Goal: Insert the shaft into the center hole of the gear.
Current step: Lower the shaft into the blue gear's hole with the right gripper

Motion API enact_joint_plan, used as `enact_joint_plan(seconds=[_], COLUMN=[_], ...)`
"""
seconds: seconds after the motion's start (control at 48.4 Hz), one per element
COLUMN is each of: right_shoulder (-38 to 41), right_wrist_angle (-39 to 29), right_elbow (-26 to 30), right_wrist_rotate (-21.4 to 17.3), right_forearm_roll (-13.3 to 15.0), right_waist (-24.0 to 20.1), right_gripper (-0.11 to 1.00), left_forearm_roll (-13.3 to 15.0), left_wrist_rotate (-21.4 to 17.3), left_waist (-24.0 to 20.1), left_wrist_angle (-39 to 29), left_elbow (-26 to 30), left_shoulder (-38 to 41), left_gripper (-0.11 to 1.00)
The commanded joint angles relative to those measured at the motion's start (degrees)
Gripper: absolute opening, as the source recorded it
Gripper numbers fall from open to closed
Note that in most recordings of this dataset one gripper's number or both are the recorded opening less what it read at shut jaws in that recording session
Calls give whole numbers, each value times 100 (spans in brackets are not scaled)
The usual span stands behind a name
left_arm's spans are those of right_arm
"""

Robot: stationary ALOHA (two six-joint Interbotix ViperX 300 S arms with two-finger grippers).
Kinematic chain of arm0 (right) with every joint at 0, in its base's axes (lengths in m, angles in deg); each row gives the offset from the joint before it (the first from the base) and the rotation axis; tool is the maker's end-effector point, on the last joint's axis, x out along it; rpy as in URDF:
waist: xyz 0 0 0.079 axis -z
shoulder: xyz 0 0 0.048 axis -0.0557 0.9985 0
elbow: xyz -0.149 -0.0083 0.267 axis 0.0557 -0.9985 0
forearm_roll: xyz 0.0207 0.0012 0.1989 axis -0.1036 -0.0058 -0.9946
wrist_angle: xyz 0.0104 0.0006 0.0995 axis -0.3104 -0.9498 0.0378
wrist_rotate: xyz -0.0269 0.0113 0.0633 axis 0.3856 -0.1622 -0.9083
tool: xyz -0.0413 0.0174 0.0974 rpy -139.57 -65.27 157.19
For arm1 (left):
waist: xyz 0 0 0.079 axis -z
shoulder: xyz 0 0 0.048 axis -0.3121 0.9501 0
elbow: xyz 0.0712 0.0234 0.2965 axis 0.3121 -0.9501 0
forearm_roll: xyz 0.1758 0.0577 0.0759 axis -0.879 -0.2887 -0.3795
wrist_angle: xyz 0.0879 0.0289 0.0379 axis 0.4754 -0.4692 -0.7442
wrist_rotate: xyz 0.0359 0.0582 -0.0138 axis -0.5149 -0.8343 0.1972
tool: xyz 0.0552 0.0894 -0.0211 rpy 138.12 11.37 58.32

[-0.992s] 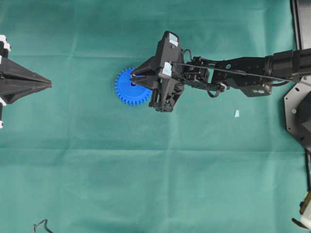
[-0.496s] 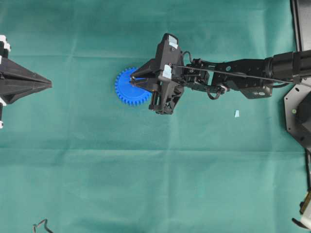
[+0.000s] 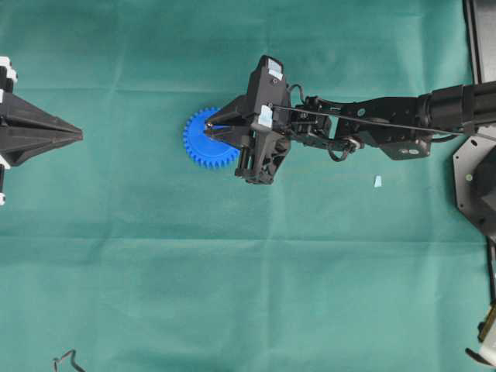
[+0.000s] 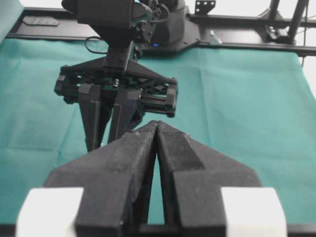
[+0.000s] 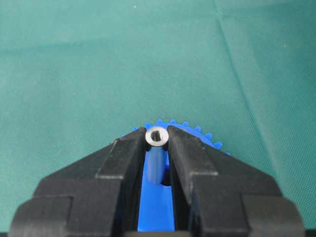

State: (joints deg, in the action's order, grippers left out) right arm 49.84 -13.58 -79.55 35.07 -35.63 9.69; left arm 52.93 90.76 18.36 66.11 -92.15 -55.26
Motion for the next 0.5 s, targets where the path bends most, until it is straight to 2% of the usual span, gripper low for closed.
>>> enact_joint_plan(seconds=[0.0, 0.475], right_shoulder=[-237, -264], right_wrist_angle=[44, 105], right_elbow=[44, 0], right_wrist_rotate=[9, -18], right_forearm_roll=[0, -9], right_waist=[44, 88], right_gripper=[17, 17], left_forearm_roll=[-18, -18], left_wrist_rotate=[0, 0], left_waist=[0, 0], left_wrist_angle=[26, 26], left_elbow=[141, 132], left_shoulder=[18, 26], left_gripper=[0, 0])
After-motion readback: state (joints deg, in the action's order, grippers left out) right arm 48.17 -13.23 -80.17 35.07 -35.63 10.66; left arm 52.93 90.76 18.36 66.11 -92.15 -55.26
